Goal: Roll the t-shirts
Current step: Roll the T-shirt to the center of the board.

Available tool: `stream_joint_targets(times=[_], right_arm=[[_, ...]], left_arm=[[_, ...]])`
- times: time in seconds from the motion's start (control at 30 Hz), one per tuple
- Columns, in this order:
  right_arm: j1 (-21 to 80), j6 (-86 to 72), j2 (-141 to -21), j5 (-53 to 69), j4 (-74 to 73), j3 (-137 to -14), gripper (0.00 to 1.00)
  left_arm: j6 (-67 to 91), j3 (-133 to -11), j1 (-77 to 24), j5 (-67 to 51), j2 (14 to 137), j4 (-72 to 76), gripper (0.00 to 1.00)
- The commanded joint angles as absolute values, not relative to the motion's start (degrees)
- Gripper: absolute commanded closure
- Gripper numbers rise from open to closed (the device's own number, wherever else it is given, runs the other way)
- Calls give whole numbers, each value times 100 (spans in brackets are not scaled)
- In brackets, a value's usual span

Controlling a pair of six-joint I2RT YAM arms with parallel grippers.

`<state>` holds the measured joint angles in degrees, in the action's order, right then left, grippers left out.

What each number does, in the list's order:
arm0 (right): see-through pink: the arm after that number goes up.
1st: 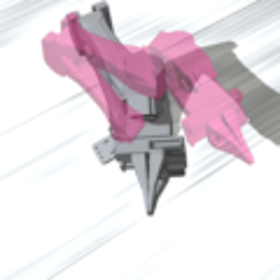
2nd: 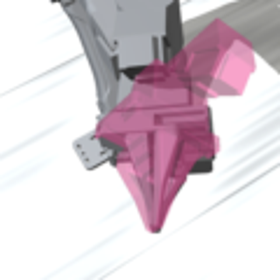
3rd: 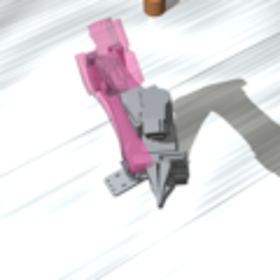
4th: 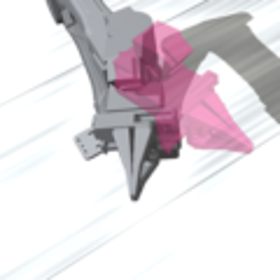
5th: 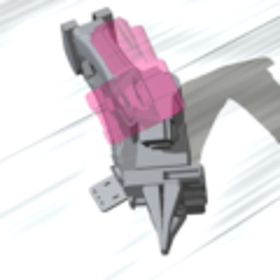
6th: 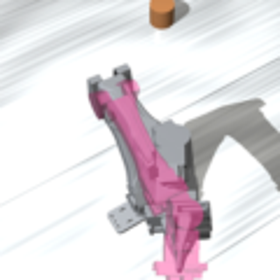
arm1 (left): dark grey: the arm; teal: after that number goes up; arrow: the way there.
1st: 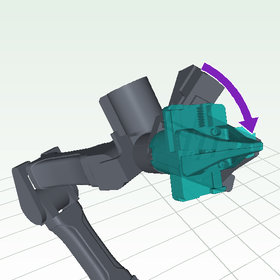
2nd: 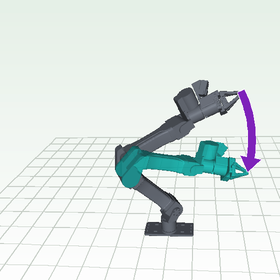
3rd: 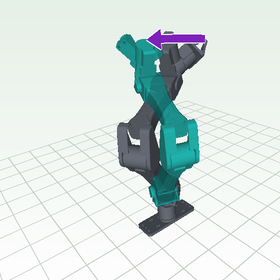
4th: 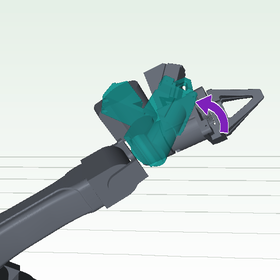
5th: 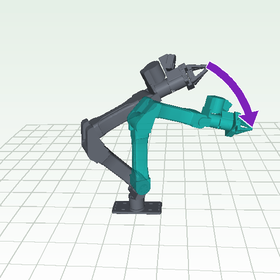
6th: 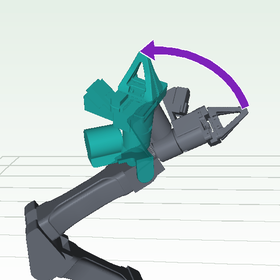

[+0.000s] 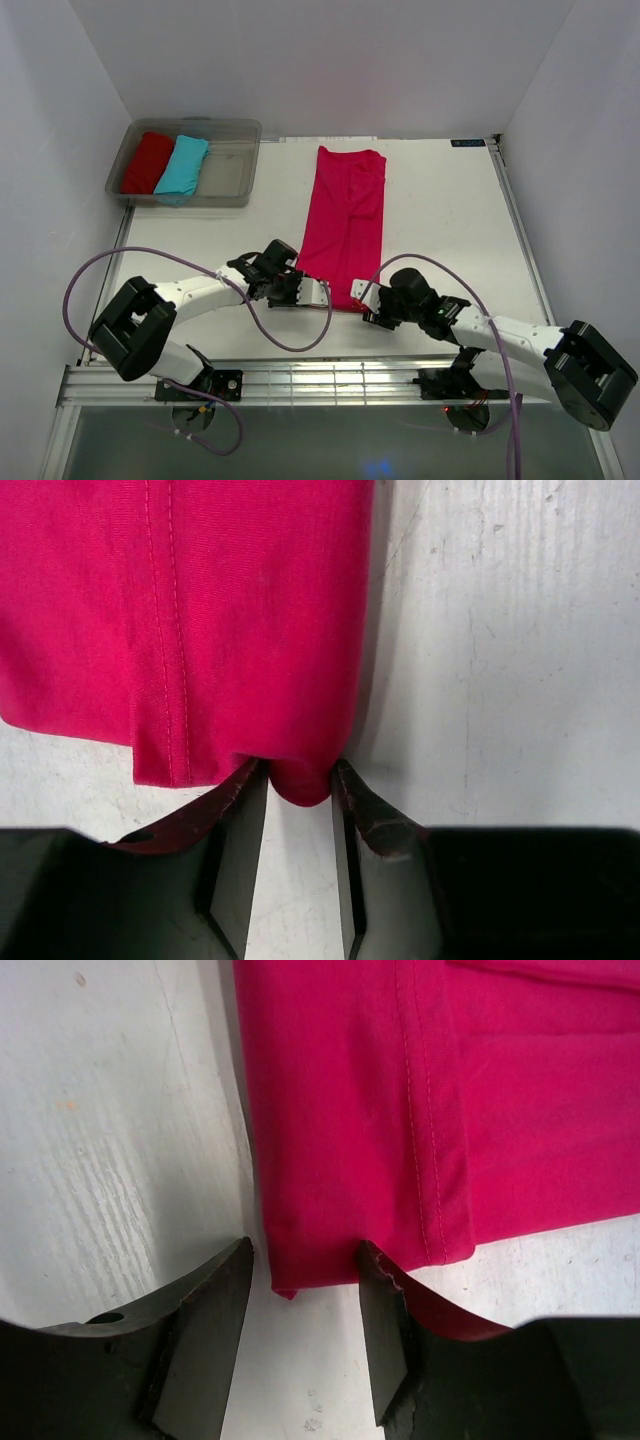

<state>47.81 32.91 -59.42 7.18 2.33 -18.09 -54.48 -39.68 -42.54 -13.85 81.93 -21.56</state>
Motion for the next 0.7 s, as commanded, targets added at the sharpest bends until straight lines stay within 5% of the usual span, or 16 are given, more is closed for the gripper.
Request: stream_joint_targets(times=[0.0,0.1,0.27,0.37,0.67], right_arm=[[4816,3410,-6187,527,492,-1925,48],[4816,3375,-6389,537,536,-1942,51],[4816,3322,-6583,378,528,-2056,82],[4808,3235,-6513,387,177,-2232,92],[4808,3629,-5555,2117,-2362,-3013,92]], left_arm=[[-5362,-3920,-4271,-1424,8051,-1934,61],[-5335,-3964,-4271,-1468,8077,-1907,75],[-5282,-4078,-4263,-1371,8016,-2039,99],[-5107,-4236,-4254,-1476,7972,-2459,100],[-5027,-5027,-4148,-2873,7778,-4868,100]])
